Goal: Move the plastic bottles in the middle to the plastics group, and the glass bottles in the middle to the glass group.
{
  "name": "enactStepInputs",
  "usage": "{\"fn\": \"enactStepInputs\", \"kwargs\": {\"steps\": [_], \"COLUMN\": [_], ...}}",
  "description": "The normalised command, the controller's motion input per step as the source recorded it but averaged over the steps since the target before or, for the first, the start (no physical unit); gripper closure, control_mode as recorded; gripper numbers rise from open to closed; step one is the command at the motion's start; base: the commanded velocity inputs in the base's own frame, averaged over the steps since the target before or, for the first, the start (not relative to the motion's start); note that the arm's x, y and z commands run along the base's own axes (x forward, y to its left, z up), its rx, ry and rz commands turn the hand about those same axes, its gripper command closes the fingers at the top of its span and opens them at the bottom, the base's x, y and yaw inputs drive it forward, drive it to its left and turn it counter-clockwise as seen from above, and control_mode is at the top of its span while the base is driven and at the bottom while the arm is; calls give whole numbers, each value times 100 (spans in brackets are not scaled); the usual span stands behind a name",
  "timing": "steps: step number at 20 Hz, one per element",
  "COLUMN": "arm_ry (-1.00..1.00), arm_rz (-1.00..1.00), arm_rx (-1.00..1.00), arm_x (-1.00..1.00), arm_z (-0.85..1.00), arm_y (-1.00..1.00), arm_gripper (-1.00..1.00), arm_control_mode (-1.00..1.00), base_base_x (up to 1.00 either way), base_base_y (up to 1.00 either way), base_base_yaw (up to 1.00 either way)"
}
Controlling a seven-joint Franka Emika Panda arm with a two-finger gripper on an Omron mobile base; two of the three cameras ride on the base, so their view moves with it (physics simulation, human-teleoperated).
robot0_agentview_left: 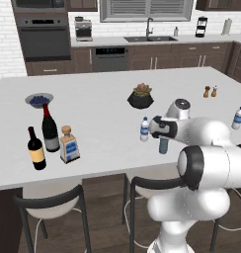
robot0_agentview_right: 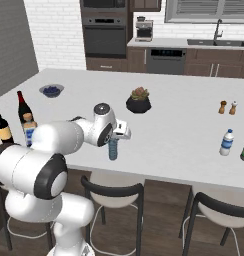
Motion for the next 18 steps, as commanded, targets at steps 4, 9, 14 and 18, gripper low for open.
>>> {"fn": "enactStepInputs", "kwargs": {"steps": [4,9,14,18], "arm_ry": [0,0,0,0], "arm_rz": [-10,-8,-2,0], "arm_rx": [0,-1,0,0], "arm_x": [0,1,15,29], "arm_z": [2,4,14,23], "arm_y": [-80,-82,-86,-89], "arm_gripper": [100,100,100,100], "arm_control_mode": [-100,-100,-100,-100], "base_base_x": [0,0,0,0], "base_base_y": [0,0,0,0], "base_base_yaw": [0,0,0,0]}}
